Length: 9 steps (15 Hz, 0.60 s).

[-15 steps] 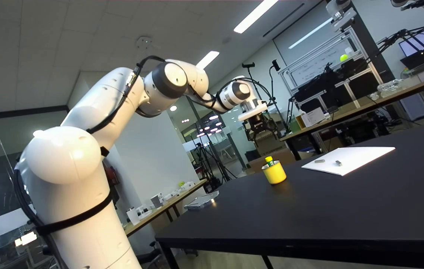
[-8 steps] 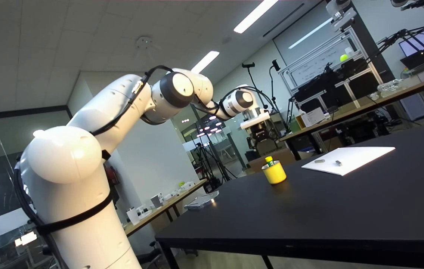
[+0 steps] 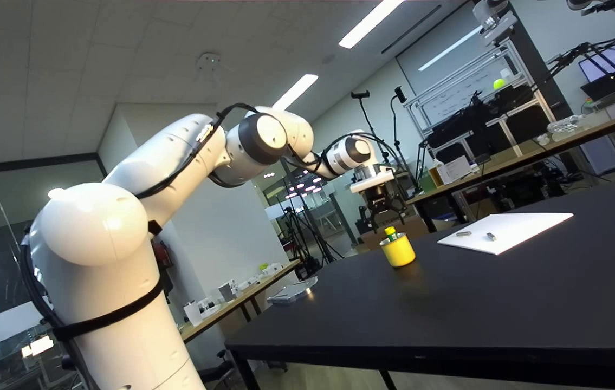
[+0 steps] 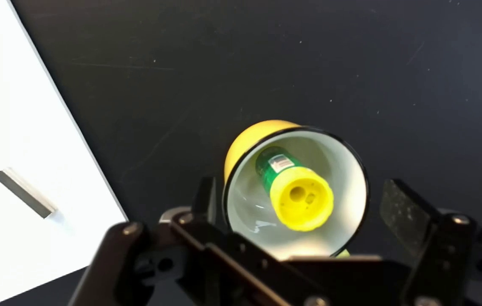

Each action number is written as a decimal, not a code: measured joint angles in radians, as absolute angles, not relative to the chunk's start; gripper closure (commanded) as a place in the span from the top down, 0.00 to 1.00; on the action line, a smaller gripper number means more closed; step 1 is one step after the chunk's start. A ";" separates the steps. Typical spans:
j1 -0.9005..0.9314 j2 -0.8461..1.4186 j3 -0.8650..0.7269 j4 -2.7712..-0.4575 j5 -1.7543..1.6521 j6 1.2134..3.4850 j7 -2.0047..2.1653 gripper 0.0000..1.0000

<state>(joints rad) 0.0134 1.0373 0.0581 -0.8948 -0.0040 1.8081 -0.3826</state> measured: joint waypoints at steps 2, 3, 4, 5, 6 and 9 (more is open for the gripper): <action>0.012 1.052 0.058 -0.880 -0.003 1.799 -0.383 0.67; 0.012 1.059 0.058 -0.874 -0.001 1.799 -0.383 0.58; 0.010 1.066 0.059 -0.866 0.000 1.800 -0.383 0.51; 0.009 1.071 0.059 -0.861 0.003 1.803 -0.383 0.45; 0.009 1.074 0.059 -0.859 0.006 1.809 -0.383 0.37; 0.009 1.076 0.060 -0.850 0.024 1.817 -0.383 0.17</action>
<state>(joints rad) 0.0090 1.0762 0.0600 -0.8504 0.0237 1.8171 -0.3826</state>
